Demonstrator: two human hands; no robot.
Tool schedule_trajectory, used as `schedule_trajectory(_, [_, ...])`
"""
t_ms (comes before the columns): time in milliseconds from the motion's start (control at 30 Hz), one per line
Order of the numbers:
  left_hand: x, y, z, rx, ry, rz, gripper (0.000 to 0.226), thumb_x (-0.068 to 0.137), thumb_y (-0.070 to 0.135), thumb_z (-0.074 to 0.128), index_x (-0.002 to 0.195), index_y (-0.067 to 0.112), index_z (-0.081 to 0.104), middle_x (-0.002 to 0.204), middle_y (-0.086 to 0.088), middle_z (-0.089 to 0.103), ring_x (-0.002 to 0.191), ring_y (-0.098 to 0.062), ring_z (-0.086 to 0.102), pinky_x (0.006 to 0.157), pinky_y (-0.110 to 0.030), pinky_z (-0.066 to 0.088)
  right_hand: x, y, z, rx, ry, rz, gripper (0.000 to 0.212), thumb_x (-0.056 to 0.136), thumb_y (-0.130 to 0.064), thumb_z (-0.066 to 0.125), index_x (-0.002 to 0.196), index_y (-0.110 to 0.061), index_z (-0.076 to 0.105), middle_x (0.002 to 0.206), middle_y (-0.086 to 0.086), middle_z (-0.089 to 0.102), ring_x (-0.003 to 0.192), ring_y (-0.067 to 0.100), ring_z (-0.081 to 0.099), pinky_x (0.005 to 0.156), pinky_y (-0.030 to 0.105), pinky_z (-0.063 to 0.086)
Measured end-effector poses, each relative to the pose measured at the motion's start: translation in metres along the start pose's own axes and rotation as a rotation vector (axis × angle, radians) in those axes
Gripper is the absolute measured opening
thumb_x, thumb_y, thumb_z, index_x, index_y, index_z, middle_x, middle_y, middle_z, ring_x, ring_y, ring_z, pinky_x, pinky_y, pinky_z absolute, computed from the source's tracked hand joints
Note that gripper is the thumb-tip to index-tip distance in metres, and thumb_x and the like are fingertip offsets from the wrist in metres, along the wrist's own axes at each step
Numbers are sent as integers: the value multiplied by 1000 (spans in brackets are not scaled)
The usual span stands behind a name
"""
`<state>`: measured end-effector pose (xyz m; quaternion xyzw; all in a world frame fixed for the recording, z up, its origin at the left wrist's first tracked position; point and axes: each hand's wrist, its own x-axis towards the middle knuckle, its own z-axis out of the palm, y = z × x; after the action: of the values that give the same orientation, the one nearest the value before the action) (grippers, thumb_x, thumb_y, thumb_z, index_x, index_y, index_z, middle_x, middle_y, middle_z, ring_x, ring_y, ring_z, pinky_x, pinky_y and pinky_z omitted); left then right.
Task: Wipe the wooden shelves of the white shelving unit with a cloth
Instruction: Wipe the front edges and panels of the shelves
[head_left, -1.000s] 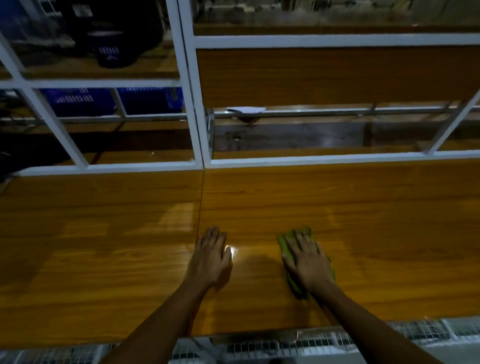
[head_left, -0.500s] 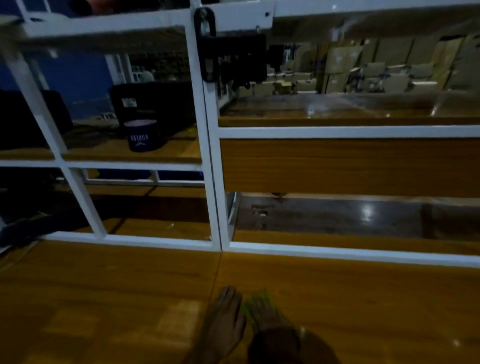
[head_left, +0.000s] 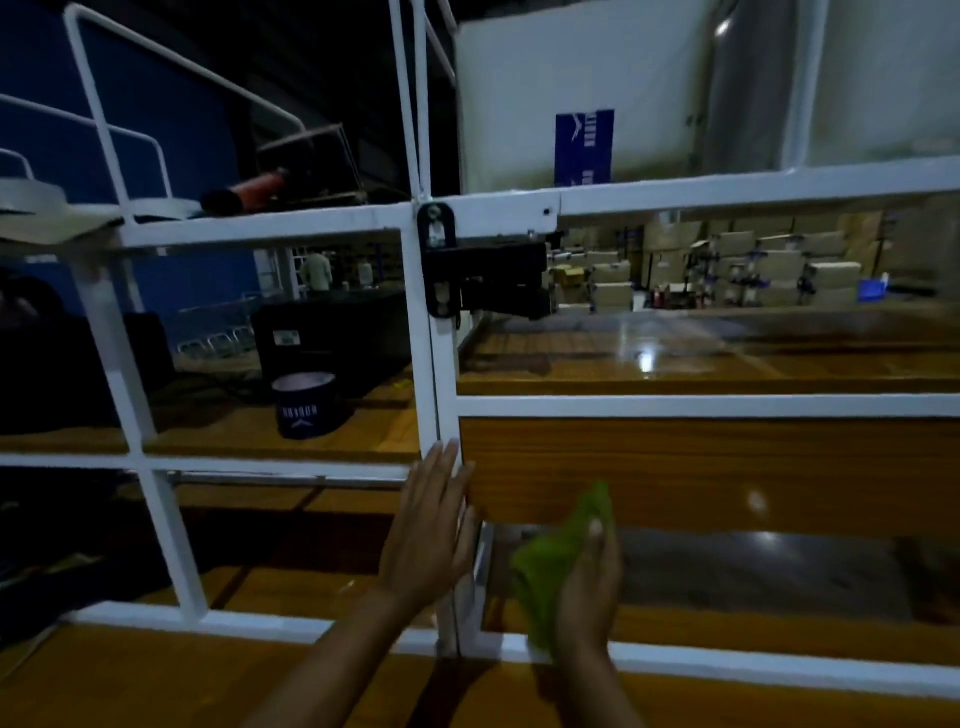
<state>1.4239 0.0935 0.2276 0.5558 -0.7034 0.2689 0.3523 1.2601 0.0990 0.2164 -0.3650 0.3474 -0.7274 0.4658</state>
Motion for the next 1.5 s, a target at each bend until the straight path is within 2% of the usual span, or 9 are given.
schedule_trajectory(100, [57, -6, -24, 43, 16, 68, 54, 96, 28, 40, 147, 8, 37, 160, -13, 19, 150, -26, 7, 121, -44, 13, 40, -48, 43, -153, -7, -363, 36, 108, -32, 36, 142, -36, 45, 127, -4, 63, 120, 17, 56, 101, 13, 39])
schedule_trajectory(233, [106, -23, -30, 91, -5, 140, 55, 97, 26, 34, 149, 7, 33, 160, -15, 18, 150, -27, 5, 121, -46, 14, 102, -55, 90, -724, -141, -734, 49, 107, -37, 28, 147, -17, 48, 156, 6, 42, 149, 24, 30, 122, 40, 20])
schedule_trajectory(367, [121, -41, -23, 171, 3, 287, 55, 94, 21, 35, 146, 1, 34, 156, -17, 28, 149, -33, 9, 120, -48, 14, 110, -42, 132, -1149, -161, -879, 35, 105, -35, 36, 93, -23, 66, 95, 0, 70, 95, 22, 63, 100, 45, 39])
schedule_trajectory(567, [118, -45, -5, 219, 28, 303, 52, 95, 22, 35, 138, -5, 43, 148, -24, 39, 149, -36, 7, 120, -48, 10, 140, -46, 90, -1331, -370, -1247, 30, 105, -37, 40, 112, -21, 64, 108, 2, 66, 97, 23, 58, 86, 39, 37])
schedule_trajectory(767, [121, -50, -4, 271, 39, 384, 57, 87, 16, 34, 141, -3, 39, 147, -23, 41, 148, -35, 10, 120, -49, 6, 191, -63, -5, -1320, 21, -1115, 46, 102, -39, 34, 122, -12, 65, 125, 15, 65, 119, 33, 57, 103, 45, 32])
schedule_trajectory(900, [122, -55, 2, 235, 71, 402, 50, 97, 16, 26, 143, -2, 38, 149, -21, 40, 149, -31, 5, 121, -48, 3, 169, -51, 32, -1194, 322, -843, 43, 100, -36, 34, 117, -13, 66, 123, 14, 63, 123, 33, 50, 112, 48, 25])
schedule_trajectory(1134, [118, -40, 18, 154, 80, 287, 59, 94, 30, 32, 143, -2, 38, 151, -19, 38, 149, -30, 8, 120, -50, 6, 119, -3, 105, -1215, -32, -1075, 41, 104, -38, 35, 130, -19, 59, 133, 7, 59, 127, 27, 50, 116, 47, 21])
schedule_trajectory(1234, [115, -37, 17, 162, 68, 257, 57, 99, 29, 30, 148, 0, 30, 158, -18, 25, 150, -29, 3, 121, -48, 1, 140, -5, 68, -1277, -92, -1156, 50, 106, -43, 24, 148, -20, 39, 153, 10, 37, 143, 29, 33, 121, 43, 9])
schedule_trajectory(1500, [112, -46, 32, 207, 144, 379, 62, 94, 14, 40, 151, 0, 21, 159, -21, 17, 149, -32, 9, 122, -46, 3, 151, -5, 45, -1116, 434, -792, 59, 106, -44, 19, 160, -19, 14, 167, 12, 8, 155, 28, 3, 123, 53, 8])
